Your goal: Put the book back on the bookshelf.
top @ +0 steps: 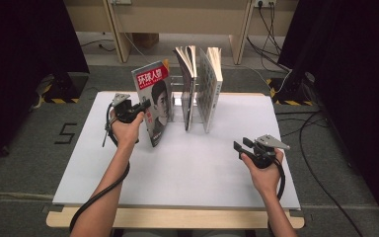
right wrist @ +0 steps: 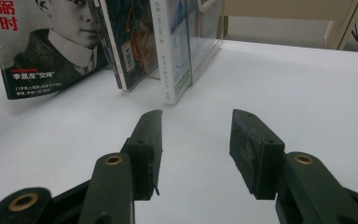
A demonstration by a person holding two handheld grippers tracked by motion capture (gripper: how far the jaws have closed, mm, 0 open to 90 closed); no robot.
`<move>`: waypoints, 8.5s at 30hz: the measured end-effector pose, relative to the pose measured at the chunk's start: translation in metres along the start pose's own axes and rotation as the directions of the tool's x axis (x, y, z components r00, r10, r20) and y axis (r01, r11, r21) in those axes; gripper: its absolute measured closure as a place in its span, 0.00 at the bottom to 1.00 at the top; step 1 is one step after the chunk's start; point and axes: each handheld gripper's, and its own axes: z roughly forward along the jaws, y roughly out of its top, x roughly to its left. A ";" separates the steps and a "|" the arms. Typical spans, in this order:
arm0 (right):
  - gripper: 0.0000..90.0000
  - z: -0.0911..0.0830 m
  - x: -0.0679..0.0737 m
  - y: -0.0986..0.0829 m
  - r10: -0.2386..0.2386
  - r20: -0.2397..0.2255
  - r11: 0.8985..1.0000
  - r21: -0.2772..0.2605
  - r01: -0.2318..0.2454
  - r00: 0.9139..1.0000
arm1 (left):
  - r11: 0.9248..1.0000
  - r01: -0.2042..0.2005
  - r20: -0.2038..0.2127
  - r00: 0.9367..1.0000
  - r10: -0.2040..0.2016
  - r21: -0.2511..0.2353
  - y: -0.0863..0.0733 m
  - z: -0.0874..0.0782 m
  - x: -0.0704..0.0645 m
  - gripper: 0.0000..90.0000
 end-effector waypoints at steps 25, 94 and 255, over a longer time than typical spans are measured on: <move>0.61 -0.001 -0.003 -0.004 0.017 -0.001 1.000 -0.001 -0.017 1.000 | 0.975 -0.102 -0.069 0.994 0.090 -0.198 0.029 0.003 -0.023 0.96; 0.60 0.002 -0.003 -0.006 0.020 -0.011 1.000 0.016 -0.020 1.000 | 0.983 0.028 0.090 0.996 -0.011 -0.182 -0.001 -0.029 0.018 0.82; 0.60 0.008 -0.010 -0.013 0.049 -0.015 0.997 0.063 -0.048 0.999 | 0.990 0.087 0.070 0.994 -0.079 -0.109 0.050 0.014 0.016 0.83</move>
